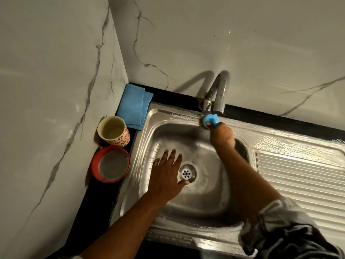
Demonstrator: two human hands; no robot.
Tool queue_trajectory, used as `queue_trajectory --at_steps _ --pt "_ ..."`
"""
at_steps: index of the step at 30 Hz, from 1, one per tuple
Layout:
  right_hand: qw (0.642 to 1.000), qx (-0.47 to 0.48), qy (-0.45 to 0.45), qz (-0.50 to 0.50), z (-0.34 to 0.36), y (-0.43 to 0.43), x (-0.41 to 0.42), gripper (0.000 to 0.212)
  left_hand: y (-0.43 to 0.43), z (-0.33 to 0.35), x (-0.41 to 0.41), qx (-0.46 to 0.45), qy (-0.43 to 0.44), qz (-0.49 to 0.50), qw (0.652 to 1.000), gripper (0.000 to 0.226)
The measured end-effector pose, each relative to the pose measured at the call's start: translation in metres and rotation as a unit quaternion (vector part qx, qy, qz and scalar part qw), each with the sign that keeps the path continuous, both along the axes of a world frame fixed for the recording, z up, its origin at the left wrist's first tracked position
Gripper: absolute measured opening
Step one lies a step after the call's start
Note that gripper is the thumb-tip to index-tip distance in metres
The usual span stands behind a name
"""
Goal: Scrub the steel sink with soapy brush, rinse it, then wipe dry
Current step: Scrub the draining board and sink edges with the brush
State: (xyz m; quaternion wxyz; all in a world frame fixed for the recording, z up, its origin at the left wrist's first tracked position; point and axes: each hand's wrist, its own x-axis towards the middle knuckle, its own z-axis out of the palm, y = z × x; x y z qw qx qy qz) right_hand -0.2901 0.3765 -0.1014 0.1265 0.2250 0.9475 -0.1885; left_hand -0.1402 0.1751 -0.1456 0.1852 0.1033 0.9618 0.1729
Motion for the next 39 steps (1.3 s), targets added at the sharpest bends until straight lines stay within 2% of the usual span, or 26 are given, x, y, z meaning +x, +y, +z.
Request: queue_trajectory --at_steps 4,7,10,13,16,18,23,26,28,34,36,39 --pt "0.995 -0.056 0.010 0.079 -0.009 -0.083 -0.014 0.029 0.000 -0.005 0.004 -0.035 -0.008 -0.019 0.999 0.101" --pt "0.994 -0.051 0.015 0.094 -0.007 -0.076 -0.020 0.038 -0.005 -0.003 0.006 -0.040 -0.011 -0.014 0.999 0.101" --pt "0.999 -0.020 0.031 0.025 -0.015 -0.001 0.003 0.043 -0.010 -0.001 0.007 -0.021 -0.009 -0.002 1.000 0.099" --pt "0.992 -0.005 0.052 -0.117 -0.016 0.081 0.034 0.038 -0.008 0.000 0.007 0.002 -0.002 -0.001 1.000 0.098" --pt "0.981 0.025 0.053 -0.187 -0.005 0.113 0.031 0.044 -0.005 -0.001 0.006 0.009 -0.001 -0.009 1.000 0.097" --pt "0.986 0.022 0.045 -0.161 0.002 0.095 0.016 0.040 -0.001 -0.001 0.005 0.008 -0.001 -0.012 1.000 0.098" --pt "1.000 -0.001 0.028 0.008 -0.008 -0.017 -0.006 0.024 0.009 -0.001 0.006 -0.005 -0.002 -0.035 0.999 0.101" --pt "0.999 -0.023 0.034 0.030 -0.013 -0.054 -0.002 0.022 0.009 0.001 0.010 -0.023 -0.008 -0.042 0.999 0.101" --pt "0.998 -0.001 0.018 0.062 -0.013 -0.055 -0.004 0.025 0.007 0.002 0.014 -0.030 -0.012 -0.039 0.999 0.101" --pt "0.999 -0.015 0.044 -0.026 -0.011 -0.011 0.001 0.035 -0.006 0.005 0.023 -0.018 -0.021 -0.010 1.000 0.098" --pt "0.999 -0.013 0.046 -0.021 -0.014 -0.024 0.001 0.031 -0.010 0.004 0.027 -0.009 -0.022 -0.003 1.000 0.098" --pt "0.998 -0.004 0.048 0.045 -0.016 -0.070 -0.012 0.028 -0.012 0.003 0.030 -0.011 -0.034 0.002 0.999 0.099"
